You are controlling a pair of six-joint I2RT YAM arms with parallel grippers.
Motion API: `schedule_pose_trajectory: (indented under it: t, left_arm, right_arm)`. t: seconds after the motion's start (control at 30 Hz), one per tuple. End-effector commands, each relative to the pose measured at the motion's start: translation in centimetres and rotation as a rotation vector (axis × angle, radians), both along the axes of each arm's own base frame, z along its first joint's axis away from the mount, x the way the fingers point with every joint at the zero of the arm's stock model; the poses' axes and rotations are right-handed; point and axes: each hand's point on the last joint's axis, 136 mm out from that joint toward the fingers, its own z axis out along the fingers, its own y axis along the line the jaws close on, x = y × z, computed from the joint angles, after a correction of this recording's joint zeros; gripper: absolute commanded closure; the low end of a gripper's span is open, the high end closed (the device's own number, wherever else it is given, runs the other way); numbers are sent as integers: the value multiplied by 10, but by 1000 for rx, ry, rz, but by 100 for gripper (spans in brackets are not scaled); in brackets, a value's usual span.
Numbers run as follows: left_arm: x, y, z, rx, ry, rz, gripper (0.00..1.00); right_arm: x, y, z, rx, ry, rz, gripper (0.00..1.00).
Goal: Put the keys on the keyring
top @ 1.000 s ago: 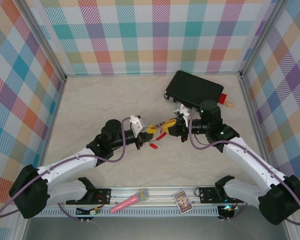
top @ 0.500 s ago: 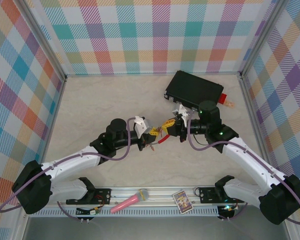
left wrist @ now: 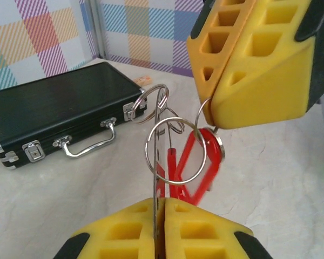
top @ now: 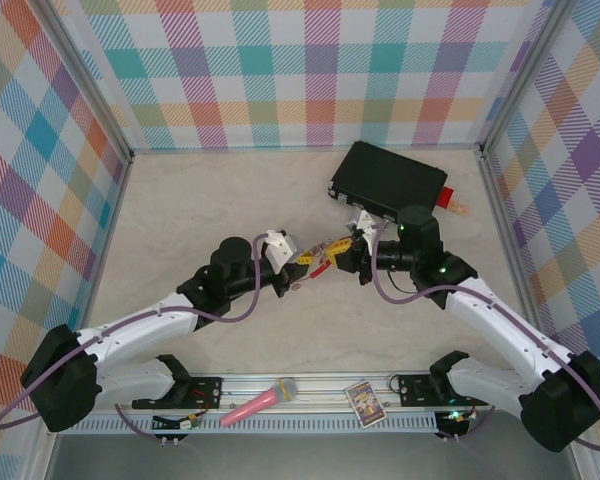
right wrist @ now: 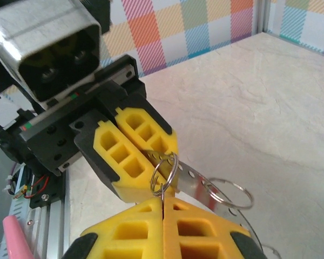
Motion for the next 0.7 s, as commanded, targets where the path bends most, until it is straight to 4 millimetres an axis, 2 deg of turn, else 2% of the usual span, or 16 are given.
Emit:
schedule_pose_trajectory:
  t: [0.0,0.37,0.67]
  left_arm:
    - [11,1,8,52,-54,45,100]
    - [29,4,-16,213,-81,121,100]
    - [57,5,-58,384,-136,257,100]
  right_arm:
    - [4,-5,-13,-21,5,-52,100]
    - [22,-27,-51,-78,52,-257,100]
    - [24,-36,-83,-126,127,-323,100]
